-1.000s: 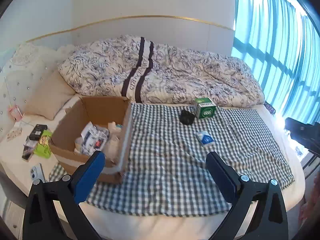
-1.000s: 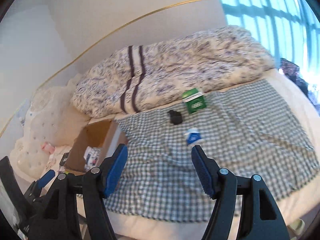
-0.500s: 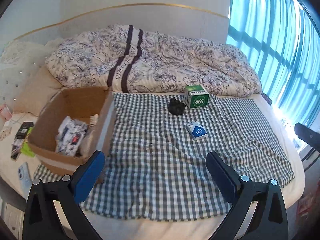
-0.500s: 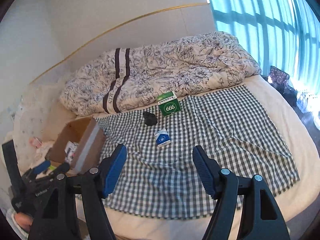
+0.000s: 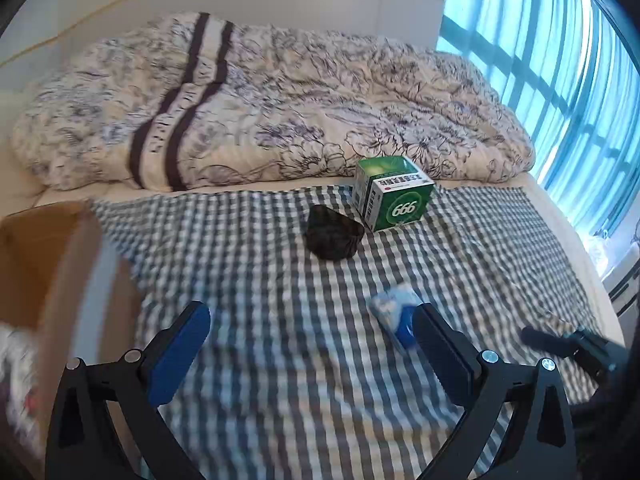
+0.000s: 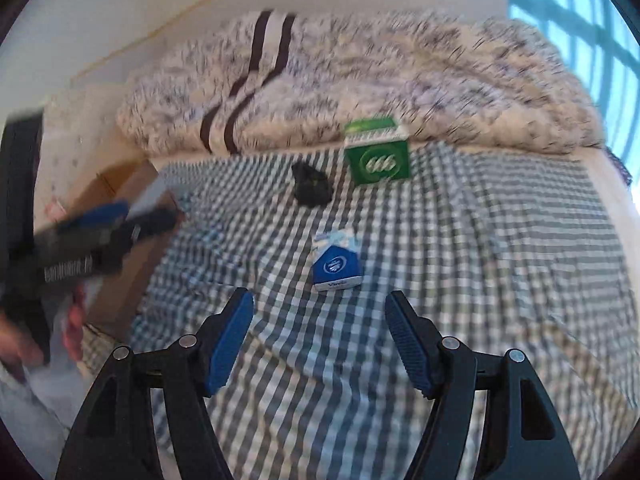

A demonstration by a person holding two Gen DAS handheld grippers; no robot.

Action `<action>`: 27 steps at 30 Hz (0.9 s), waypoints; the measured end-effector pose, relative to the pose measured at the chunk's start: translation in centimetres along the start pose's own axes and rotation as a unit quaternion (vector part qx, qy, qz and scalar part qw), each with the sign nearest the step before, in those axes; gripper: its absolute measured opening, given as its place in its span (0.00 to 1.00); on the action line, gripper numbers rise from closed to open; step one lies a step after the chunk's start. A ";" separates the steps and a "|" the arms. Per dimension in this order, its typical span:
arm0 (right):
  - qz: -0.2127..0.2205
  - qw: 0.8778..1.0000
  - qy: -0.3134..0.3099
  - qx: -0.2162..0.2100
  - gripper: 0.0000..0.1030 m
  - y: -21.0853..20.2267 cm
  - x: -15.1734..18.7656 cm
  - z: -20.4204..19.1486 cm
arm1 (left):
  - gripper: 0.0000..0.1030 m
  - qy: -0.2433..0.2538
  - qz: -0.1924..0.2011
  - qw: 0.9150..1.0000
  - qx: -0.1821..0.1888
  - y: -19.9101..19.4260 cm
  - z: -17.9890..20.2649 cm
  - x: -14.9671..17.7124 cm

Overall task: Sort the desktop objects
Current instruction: 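Grasp the blue Vinda tissue pack with the right tool while the left tool grasps the black hair clip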

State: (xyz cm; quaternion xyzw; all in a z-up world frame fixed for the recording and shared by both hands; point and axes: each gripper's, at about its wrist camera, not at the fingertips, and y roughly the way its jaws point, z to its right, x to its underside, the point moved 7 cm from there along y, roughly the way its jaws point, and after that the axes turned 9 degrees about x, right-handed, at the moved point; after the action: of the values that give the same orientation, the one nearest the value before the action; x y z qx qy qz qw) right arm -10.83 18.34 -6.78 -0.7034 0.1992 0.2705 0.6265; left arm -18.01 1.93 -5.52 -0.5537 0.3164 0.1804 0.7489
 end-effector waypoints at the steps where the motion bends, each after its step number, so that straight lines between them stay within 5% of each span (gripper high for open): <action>1: -0.006 1.000 -0.003 -0.001 0.66 1.3 -0.1 0.0 | 1.00 0.004 -0.007 1.000 -0.001 1.6 -0.2 -0.1; 13: -0.058 0.998 0.006 0.021 0.64 14.9 -0.8 0.1 | 1.00 0.000 -0.035 0.999 0.000 13.2 -2.2 -0.8; 15: -0.047 0.998 0.012 0.032 0.53 15.5 -0.7 0.6 | 1.00 -0.014 -0.039 0.999 0.010 14.6 -2.4 -1.1; 22: 0.013 0.999 0.023 0.030 0.53 15.0 0.6 1.0 | 1.00 -0.024 -0.026 0.999 -0.002 17.9 -2.6 -2.6; 27: 0.015 0.999 0.022 0.030 0.53 14.9 0.7 1.1 | 1.00 -0.031 -0.037 0.999 -0.008 20.2 -2.8 -3.6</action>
State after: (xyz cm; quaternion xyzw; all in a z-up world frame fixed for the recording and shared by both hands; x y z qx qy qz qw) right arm -19.69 17.49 -18.83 -0.6869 0.2319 0.2578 0.6386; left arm -33.95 6.05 -18.10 -0.5656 0.2708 0.1718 0.7597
